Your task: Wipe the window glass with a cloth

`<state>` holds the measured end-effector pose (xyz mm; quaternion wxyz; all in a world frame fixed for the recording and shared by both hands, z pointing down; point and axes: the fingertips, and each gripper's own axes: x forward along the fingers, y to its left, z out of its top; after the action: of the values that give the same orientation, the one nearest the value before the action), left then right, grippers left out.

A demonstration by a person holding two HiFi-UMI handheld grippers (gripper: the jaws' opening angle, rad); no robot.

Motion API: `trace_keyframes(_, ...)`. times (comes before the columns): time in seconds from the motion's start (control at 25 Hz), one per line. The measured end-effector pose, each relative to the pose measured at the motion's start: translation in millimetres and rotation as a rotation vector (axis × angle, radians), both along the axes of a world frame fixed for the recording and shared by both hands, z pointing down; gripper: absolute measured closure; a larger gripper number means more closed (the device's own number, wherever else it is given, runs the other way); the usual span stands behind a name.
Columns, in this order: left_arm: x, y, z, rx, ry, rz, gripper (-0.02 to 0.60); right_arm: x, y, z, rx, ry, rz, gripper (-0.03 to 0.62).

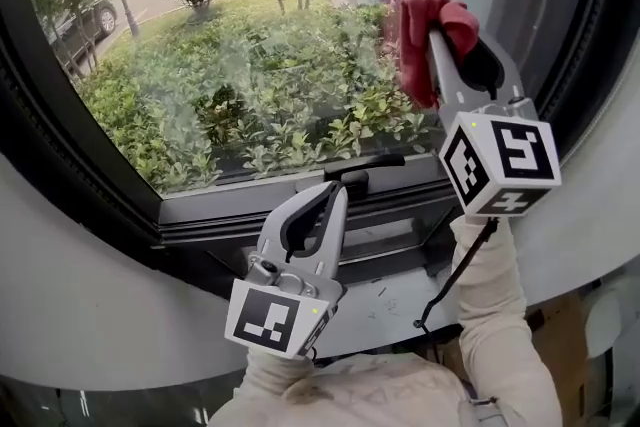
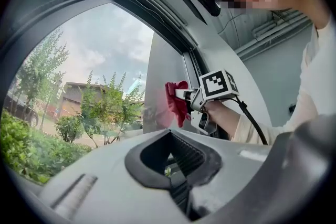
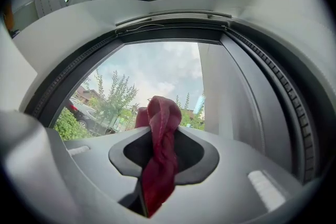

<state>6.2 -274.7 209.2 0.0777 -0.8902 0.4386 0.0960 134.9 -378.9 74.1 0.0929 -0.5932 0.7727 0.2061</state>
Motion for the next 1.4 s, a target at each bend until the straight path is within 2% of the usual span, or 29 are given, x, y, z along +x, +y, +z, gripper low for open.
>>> trace_keyframes(0.16, 27, -6, -4, 0.006, -0.017, 0.020, 0.581, 46, -8, 1, -0.006, -0.027, 0.055, 0.468)
trace_keyframes(0.28, 38, -10, -8, 0.010, -0.021, 0.025, 0.581, 65, -12, 0, -0.011, -0.053, 0.057, 0.468)
trace_keyframes(0.52, 49, -15, -19, 0.040, -0.035, -0.002, 0.581, 71, -6, 12, 0.006, -0.058, 0.028, 0.471)
trace_keyframes(0.8, 40, -27, -35, 0.087, -0.066, -0.061, 0.581, 71, -3, 60, -0.047, -0.067, -0.001, 0.473)
trace_keyframes(1.08, 15, -35, -50, 0.139, -0.067, -0.101, 0.581, 55, -3, 68, -0.065, -0.108, -0.003, 0.476)
trace_keyframes(1.4, -32, -33, -48, 0.138, -0.037, -0.116, 0.581, -23, 6, 65, -0.032, -0.079, -0.032, 0.477)
